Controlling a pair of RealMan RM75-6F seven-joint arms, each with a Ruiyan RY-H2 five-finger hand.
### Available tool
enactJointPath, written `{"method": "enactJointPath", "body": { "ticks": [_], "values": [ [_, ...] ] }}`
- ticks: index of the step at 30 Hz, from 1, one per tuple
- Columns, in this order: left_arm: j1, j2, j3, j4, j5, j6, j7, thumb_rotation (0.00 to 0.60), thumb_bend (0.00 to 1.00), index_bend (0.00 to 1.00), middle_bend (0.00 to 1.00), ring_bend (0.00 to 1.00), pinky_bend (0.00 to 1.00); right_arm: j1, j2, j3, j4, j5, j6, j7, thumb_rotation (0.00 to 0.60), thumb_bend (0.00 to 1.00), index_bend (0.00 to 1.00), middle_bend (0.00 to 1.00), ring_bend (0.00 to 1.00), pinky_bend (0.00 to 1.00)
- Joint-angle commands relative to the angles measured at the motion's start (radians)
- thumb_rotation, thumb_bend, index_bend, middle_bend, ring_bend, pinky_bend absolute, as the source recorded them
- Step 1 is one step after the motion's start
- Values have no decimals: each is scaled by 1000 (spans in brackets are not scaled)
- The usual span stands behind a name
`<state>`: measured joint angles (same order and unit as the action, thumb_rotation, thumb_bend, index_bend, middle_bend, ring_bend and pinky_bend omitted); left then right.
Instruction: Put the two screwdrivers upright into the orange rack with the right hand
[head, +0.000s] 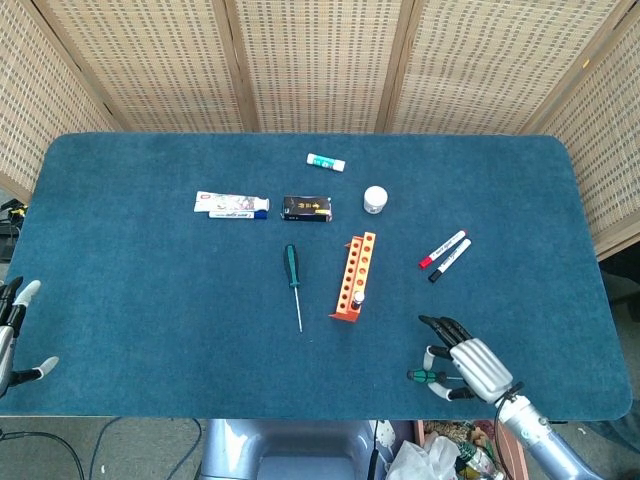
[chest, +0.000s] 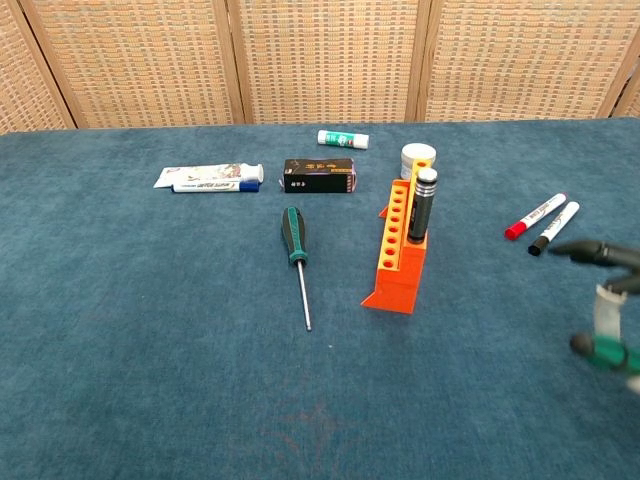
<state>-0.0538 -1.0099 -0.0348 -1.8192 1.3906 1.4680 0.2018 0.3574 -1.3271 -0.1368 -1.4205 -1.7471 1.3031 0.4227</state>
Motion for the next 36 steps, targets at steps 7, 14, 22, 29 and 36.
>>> {"method": "enactJointPath", "body": {
  "ticks": [7, 14, 22, 29, 36],
  "values": [
    [-3, 6, -1, -3, 1, -6, -10, 600, 0, 0, 0, 0, 0, 80, 145, 185, -163, 140, 43, 368, 600, 402, 665, 0, 0, 0],
    [-5, 11, -2, -6, 1, -10, -20, 600, 0, 0, 0, 0, 0, 135, 159, 301, -178, 245, -1, 506, 600, 414, 673, 0, 0, 0],
    [-4, 4, -1, -12, 14, 3, -7, 600, 0, 0, 0, 0, 0, 232, 119, 413, -157, 336, -126, 686, 600, 415, 680, 0, 0, 0],
    [-8, 1, -6, -19, 1, -4, 3, 600, 0, 0, 0, 0, 0, 305, 50, 445, -94, 352, -221, 785, 600, 415, 684, 0, 0, 0],
    [-16, -2, -12, -19, -20, -17, 10, 600, 0, 0, 0, 0, 0, 363, -33, 468, -11, 346, -268, 897, 600, 415, 702, 0, 0, 0]
  ]
}}
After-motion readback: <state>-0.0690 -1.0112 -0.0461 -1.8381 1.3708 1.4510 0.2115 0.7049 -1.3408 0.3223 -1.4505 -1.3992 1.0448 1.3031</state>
